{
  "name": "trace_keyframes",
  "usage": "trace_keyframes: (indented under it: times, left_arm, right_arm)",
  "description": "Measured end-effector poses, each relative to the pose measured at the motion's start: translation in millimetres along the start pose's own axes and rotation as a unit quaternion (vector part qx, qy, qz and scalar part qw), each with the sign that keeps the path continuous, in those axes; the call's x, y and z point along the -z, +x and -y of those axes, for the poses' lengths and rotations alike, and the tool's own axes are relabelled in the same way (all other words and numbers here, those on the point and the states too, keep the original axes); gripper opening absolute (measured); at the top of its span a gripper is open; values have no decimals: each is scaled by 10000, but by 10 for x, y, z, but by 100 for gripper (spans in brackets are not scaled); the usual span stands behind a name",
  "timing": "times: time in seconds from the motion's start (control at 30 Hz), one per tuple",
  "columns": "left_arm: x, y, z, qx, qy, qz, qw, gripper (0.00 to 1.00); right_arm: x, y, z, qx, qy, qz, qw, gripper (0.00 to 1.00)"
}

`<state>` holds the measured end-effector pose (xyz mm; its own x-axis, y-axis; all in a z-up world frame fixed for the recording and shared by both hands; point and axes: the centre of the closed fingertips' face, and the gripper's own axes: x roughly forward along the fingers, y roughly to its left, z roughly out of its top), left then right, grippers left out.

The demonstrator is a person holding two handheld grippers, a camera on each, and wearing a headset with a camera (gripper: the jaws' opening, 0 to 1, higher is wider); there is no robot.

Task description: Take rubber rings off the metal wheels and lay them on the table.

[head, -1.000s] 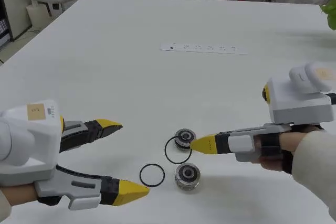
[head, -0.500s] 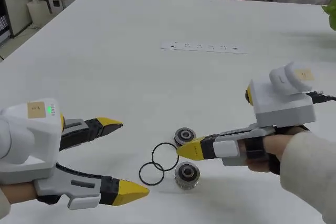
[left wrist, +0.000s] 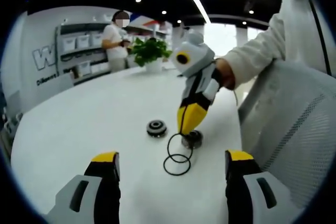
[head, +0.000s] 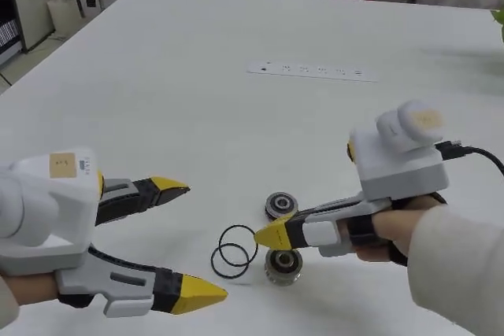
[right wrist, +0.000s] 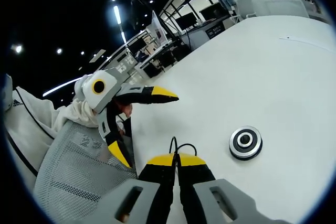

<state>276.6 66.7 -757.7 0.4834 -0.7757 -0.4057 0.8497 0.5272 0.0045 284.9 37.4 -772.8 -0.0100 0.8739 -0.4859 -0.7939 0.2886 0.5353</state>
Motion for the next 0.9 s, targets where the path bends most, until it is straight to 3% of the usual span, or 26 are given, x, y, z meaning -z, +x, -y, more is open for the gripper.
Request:
trace_keyframes:
  times: [0.47,0.6,0.9]
  left_arm:
    - [8,1,-1,-7,-25,-22,10000,84]
    - [10,2,10,4,-18,-40,10000,84]
    - [48,26,54,92,-43,-143,9998,84]
  right_arm:
    - [106,138,213,378,-75,-296,9988,0]
    - [121,159,244,485,-251,-393,9977,0]
    - [107,130,330,635,-368,-393,9965,0]
